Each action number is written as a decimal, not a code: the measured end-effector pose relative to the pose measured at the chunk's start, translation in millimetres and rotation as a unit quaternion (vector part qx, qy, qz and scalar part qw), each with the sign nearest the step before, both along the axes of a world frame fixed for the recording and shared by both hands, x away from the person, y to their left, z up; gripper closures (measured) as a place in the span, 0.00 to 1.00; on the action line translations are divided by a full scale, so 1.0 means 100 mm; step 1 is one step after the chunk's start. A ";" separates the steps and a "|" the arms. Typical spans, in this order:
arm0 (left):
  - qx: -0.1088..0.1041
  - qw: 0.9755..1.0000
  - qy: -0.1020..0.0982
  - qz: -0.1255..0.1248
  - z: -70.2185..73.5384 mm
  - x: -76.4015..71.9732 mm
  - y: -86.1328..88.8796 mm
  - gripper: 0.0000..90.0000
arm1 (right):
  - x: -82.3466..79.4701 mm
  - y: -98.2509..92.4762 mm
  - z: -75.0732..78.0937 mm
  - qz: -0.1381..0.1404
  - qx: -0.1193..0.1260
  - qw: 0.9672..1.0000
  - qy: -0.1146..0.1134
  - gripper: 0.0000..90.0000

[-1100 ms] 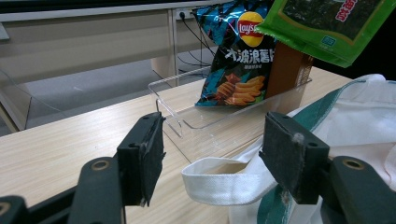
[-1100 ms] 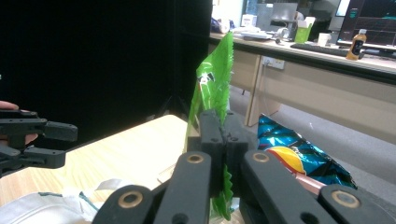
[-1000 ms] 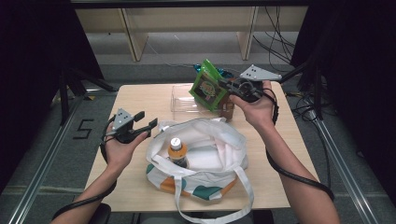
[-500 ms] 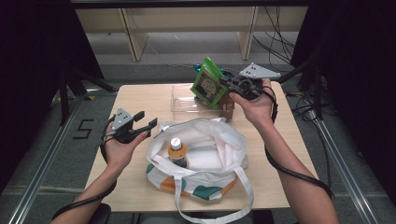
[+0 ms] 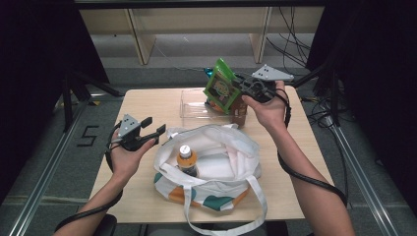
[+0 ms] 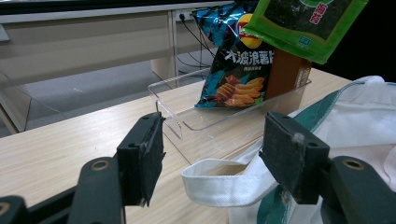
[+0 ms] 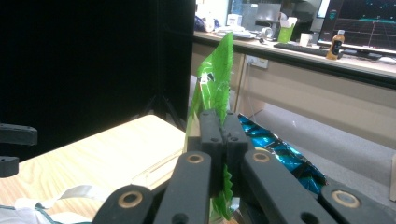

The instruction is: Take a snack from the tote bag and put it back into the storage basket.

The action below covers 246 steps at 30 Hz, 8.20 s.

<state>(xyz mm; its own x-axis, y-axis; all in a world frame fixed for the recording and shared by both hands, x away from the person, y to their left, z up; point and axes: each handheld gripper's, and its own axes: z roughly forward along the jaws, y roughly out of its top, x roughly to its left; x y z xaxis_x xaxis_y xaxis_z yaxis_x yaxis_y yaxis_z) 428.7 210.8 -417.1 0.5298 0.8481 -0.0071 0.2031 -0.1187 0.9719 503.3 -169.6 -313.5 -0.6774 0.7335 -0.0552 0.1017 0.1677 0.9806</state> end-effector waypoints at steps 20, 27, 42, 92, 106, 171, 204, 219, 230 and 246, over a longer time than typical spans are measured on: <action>0.001 1.000 0.000 0.000 0.00 0.00 0.00 0.42 | 0.15 0.05 -0.03 -0.011 -0.014 1.000 0.001 1.00; 0.001 1.000 0.000 -0.001 -0.01 0.00 0.00 0.42 | 0.20 0.07 -0.02 -0.012 -0.015 1.000 -0.001 1.00; 0.000 1.000 0.000 0.000 0.00 0.00 -0.01 0.42 | 0.28 0.13 -0.08 -0.017 -0.027 0.999 -0.003 1.00; 0.002 1.000 -0.001 -0.005 -0.01 0.00 -0.01 0.42 | 0.42 0.32 -0.39 -0.038 -0.069 0.997 -0.014 1.00; -0.004 1.000 0.012 0.004 -0.02 -0.02 -0.02 0.42 | 0.42 0.35 -0.45 -0.038 -0.076 0.996 -0.012 1.00; -0.002 1.000 0.015 0.003 -0.03 -0.02 -0.02 0.42 | 0.45 0.29 -0.68 -0.049 -0.120 0.992 0.000 1.00; -0.003 1.000 0.015 0.004 -0.03 -0.02 -0.02 0.42 | 0.47 0.28 -0.91 -0.050 -0.131 0.989 0.045 1.00; -0.003 1.000 0.015 0.004 -0.03 -0.03 -0.01 0.42 | 0.50 0.28 -0.96 -0.054 -0.142 0.987 0.050 1.00; -0.002 1.000 0.014 0.003 -0.03 -0.03 -0.02 0.42 | 0.51 0.29 -0.98 -0.050 -0.149 0.986 0.058 1.00; -0.002 1.000 0.015 0.003 -0.03 -0.02 -0.02 0.42 | 0.53 0.29 -1.03 -0.053 -0.144 0.986 0.068 0.98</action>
